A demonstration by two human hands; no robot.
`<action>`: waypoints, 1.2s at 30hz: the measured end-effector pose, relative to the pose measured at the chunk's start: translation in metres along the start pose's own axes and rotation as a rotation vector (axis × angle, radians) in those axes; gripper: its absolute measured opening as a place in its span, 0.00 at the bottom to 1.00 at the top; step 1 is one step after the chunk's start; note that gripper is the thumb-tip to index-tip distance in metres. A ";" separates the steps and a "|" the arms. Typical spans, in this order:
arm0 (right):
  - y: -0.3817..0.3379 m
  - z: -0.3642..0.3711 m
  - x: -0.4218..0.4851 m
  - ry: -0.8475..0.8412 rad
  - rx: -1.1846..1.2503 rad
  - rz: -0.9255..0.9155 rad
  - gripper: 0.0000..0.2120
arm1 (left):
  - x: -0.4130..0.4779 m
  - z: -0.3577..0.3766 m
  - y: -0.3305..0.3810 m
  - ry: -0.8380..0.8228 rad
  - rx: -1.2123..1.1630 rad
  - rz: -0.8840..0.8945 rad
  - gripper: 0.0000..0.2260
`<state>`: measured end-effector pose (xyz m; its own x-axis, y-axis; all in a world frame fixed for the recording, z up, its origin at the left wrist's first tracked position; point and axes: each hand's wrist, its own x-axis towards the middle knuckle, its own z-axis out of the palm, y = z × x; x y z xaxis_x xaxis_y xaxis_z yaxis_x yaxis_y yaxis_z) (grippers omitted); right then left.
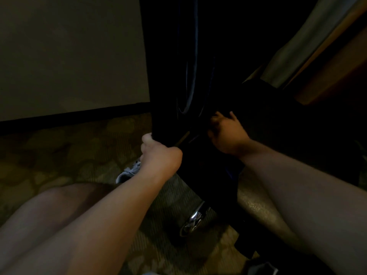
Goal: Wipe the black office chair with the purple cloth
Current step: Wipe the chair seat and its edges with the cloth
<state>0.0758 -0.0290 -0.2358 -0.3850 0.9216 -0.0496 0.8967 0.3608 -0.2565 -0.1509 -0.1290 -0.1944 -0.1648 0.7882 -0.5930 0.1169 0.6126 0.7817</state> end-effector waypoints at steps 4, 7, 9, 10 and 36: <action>0.053 -0.009 0.039 -0.054 0.088 0.308 0.28 | 0.009 -0.004 -0.002 -0.037 0.000 -0.001 0.33; 0.077 -0.012 0.058 -0.024 0.107 0.474 0.31 | 0.011 -0.004 -0.004 -0.046 -0.009 0.012 0.31; 0.080 -0.009 0.063 0.004 0.084 0.515 0.32 | 0.012 -0.003 -0.005 -0.031 -0.013 0.015 0.31; 0.080 -0.008 0.063 0.025 0.089 0.509 0.31 | 0.013 -0.003 -0.005 -0.029 -0.018 0.017 0.31; -0.093 0.016 -0.105 -0.108 0.086 -0.224 0.20 | -0.025 0.001 -0.007 0.049 0.108 -0.068 0.36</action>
<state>0.0296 -0.1619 -0.2218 -0.5971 0.7978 -0.0835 0.7663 0.5364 -0.3536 -0.1469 -0.1527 -0.1855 -0.2233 0.7426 -0.6314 0.2080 0.6691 0.7134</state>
